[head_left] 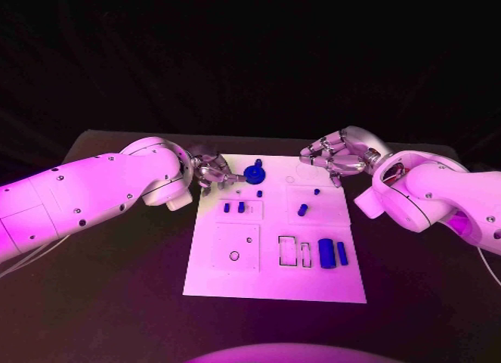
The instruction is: Assemble the parts on the task board
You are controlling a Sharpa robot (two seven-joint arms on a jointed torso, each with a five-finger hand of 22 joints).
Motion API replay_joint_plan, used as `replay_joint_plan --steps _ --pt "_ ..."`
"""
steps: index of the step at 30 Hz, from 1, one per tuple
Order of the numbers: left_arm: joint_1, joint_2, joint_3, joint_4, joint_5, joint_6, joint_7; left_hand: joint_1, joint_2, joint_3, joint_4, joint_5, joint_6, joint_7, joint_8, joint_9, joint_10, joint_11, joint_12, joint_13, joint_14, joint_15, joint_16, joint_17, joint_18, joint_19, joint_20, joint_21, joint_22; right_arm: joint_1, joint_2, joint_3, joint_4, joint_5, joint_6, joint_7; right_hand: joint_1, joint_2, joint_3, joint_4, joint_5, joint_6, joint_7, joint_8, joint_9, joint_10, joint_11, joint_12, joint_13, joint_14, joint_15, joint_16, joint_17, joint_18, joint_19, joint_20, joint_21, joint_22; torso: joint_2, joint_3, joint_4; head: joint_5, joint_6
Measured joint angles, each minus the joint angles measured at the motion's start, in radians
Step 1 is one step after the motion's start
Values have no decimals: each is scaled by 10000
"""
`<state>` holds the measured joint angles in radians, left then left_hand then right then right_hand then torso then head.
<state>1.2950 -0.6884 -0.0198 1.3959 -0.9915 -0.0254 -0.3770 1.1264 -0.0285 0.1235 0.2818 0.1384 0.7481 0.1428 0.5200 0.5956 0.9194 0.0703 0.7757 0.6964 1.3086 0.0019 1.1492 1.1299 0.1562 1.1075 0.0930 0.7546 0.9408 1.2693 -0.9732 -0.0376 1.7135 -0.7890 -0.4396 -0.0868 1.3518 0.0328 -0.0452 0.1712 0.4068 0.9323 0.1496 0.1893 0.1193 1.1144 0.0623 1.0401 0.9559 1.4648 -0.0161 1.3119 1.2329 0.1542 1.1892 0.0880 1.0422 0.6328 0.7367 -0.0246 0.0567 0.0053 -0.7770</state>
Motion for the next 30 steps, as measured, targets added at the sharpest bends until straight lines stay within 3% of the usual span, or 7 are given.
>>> replay_joint_plan --steps 3,7,10,17,21,26,30 --pt "-3 159 -32 -74 28 -236 827 1313 -117 125 -353 0 -290 249 -137 -302 -647 253 -589 -582 -1737 248 -2383 -2137 -2 -704 268 -1215 -797 0 10 -1 -18 2 -2 9 0 0 0 0 76 0 0 0 0 0 0 0 0 0 0 0 0 -1 0 0 0 0 0 0 -2 -28 38" --pt "-85 416 -94 -159 -300 -525 1862 3362 -420 1148 -1214 1 -163 250 -807 -1184 -1003 377 -1905 -1888 -2928 435 -3743 -3252 155 -1338 445 -2255 -1467 0 32 -1 -47 9 -19 31 53 53 41 40 153 -1 -1 0 0 -71 1 0 -40 0 0 0 0 0 0 0 -42 0 0 -1 -2 -67 88" --pt "-160 598 -173 -331 -659 -810 2492 3835 -789 1625 -1450 -126 264 144 -1421 -1935 -561 341 -2657 -2850 -2887 392 -4128 -3802 154 -1290 483 -2494 -1673 0 52 -1 -62 17 -29 52 81 24 41 40 232 -2 0 0 1 -75 -2 0 -59 0 0 0 1 0 0 0 -42 -19 0 -1 -9 -94 129" --pt "-284 973 -239 -708 -1680 -1318 3223 3740 -1107 1598 -1474 -345 1024 70 -2191 -2847 -19 369 -3537 -4058 -2136 339 -4179 -4333 154 -664 454 -2589 -1843 0 82 -1 -73 30 -29 120 332 -149 99 -16 268 -2 -1 0 1 -106 -33 -37 -113 0 0 0 1 0 0 0 -78 -43 4 -1 -11 -143 197" --pt "-338 1157 -268 -864 -2317 -1350 3309 3552 -1201 1324 -1352 -345 1460 17 -2404 -3131 344 228 -3730 -4440 -1239 188 -3464 -4124 153 147 337 -2365 -1834 -1 96 -1 -76 33 -28 148 332 -149 126 -43 269 -2 -1 0 1 -107 -34 -37 -113 0 0 0 16 -1 0 0 -78 -34 7 0 -11 -150 205" --pt "-400 1368 -283 -1051 -3047 -1277 3297 3518 -1167 1112 -1277 -345 1852 -54 -2689 -3443 753 130 -3905 -4813 -22 68 -1377 -2309 154 924 192 -2043 -1655 -1 109 -1 -76 34 -27 174 372 -109 126 -43 268 -2 -1 0 2 -107 -35 -37 -113 0 0 0 18 0 0 0 -78 -32 7 5 -9 -156 213" --pt "-463 1483 -285 -1147 -3449 -1159 3267 3520 -1165 1085 -1250 -345 2226 -111 -2809 -3616 1065 37 -4086 -5057 757 -20 174 -835 76 1865 86 -210 -217 -1 116 -2 -76 35 -25 190 372 -108 126 -43 268 -2 -1 0 2 -107 -34 -37 -113 0 0 0 18 0 0 0 -78 -33 7 5 -9 -162 221"
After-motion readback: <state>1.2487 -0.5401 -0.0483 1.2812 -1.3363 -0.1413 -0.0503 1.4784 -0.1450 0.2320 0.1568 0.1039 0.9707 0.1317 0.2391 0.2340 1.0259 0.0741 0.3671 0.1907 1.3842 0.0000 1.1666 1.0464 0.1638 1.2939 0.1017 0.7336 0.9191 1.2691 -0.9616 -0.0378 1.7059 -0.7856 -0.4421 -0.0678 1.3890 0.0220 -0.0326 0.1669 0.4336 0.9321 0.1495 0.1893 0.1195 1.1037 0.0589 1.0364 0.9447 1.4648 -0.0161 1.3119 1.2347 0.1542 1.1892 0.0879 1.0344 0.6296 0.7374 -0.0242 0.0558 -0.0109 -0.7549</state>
